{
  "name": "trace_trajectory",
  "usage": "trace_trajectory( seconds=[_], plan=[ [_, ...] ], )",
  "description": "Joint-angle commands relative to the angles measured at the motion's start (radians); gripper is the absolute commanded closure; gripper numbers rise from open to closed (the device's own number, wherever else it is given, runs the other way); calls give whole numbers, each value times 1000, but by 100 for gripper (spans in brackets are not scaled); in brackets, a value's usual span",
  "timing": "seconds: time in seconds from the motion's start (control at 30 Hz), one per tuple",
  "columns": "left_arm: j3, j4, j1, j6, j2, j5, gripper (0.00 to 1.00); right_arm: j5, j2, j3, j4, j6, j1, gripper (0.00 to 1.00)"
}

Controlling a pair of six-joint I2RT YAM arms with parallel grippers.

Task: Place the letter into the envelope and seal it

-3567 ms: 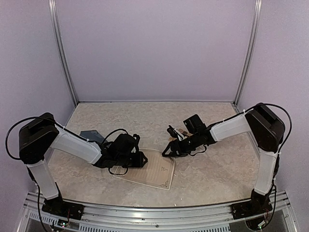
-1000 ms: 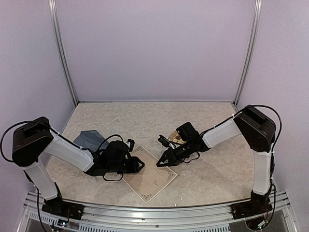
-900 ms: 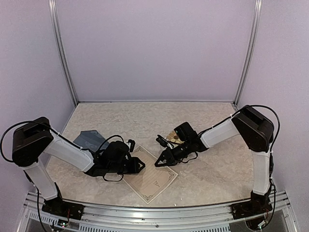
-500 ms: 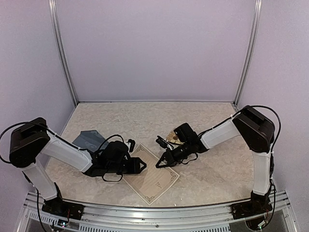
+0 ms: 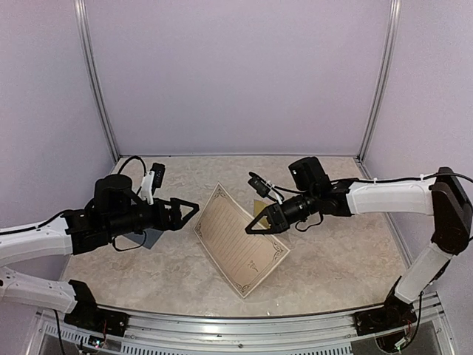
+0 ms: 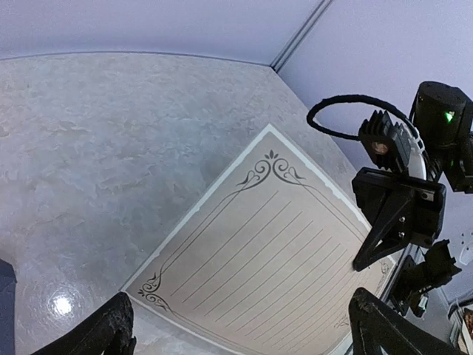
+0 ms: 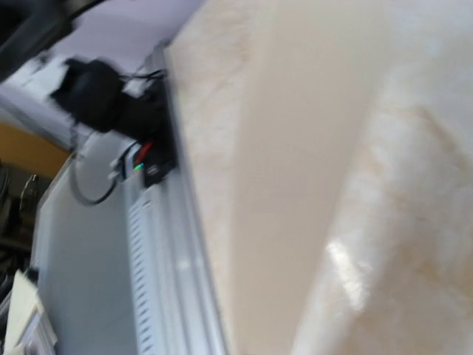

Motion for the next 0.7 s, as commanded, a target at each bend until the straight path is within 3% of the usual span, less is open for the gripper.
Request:
trace_trajectory(
  seconds=[0.0,0.2,0.67],
  plan=[
    [47,-149,58,150,-20,278,2,-100,-90,-21,-129,-122,12,100],
    [147,-206,59,218,66,358,1,-153,-146,-8,-255,-243,30,100],
    [252,-259,57,332,156,570,1,-274,-207,-13,-284,-308,63,100]
  ],
)
